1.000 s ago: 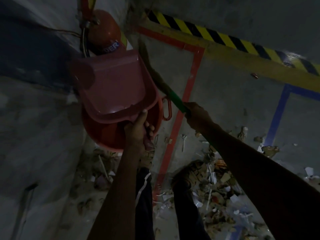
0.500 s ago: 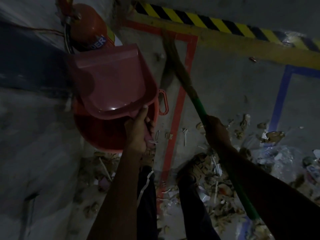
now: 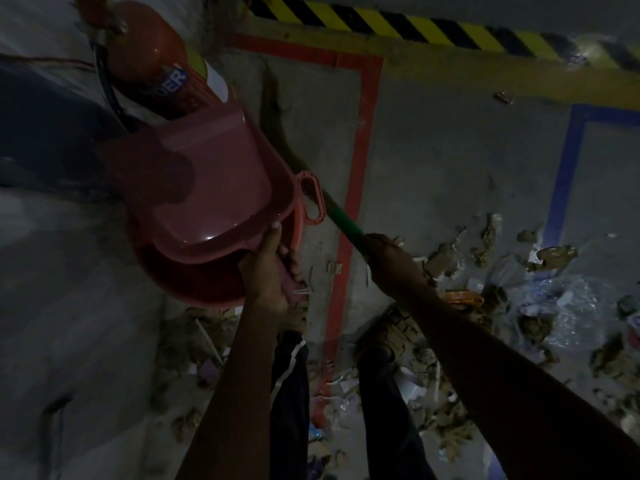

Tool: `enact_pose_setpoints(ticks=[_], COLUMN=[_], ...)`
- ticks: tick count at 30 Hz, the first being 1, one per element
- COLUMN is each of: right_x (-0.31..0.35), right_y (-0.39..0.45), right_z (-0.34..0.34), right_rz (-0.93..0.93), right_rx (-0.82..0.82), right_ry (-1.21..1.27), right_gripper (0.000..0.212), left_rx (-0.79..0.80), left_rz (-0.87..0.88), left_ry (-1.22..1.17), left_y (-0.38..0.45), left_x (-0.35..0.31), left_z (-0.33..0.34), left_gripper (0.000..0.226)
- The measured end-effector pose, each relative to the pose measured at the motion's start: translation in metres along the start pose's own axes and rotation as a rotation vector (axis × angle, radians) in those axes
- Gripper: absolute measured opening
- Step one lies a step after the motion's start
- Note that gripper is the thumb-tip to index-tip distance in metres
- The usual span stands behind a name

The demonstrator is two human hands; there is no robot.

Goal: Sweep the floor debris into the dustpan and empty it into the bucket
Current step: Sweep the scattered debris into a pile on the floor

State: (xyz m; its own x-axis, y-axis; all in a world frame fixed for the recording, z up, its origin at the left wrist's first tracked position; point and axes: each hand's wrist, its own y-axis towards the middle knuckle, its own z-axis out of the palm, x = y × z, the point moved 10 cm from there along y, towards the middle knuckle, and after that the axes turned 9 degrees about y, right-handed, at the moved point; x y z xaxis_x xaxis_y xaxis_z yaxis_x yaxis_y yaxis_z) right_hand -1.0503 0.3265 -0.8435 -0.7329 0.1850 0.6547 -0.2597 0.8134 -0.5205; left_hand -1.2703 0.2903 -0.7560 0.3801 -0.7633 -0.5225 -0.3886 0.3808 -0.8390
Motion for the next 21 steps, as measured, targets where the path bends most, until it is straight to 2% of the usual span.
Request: enact_pose_setpoints(ticks=[3,9,15,21], right_x=[-0.025,-0.067,-0.088,-0.107], right_y=[-0.011,-0.046,-0.078,-0.101], right_z=[0.009,-0.011,-0.033,-0.043], right_rz=[0.1,0.225,0.253,0.212], right_rx=[0.054,-0.021,-0.141,-0.185], right_ry=[-0.06,-0.11,-0.137,-0.056], right_gripper=[0.039,0.05,0.061,0.056], left_rx=[-0.014,-0.011,-0.023,-0.021], left_rz=[0.012,0.002,0.021,0.028], left_ry=[0.019,0.048,0.038,0.034], left_y=[-0.002,-0.011,-0.016,-0.02], left_x=[0.003,0.004,-0.002,-0.006], left_z=[-0.004,0.001,0.013,0.024], left_gripper=[0.046,0.044,0.042,0.043])
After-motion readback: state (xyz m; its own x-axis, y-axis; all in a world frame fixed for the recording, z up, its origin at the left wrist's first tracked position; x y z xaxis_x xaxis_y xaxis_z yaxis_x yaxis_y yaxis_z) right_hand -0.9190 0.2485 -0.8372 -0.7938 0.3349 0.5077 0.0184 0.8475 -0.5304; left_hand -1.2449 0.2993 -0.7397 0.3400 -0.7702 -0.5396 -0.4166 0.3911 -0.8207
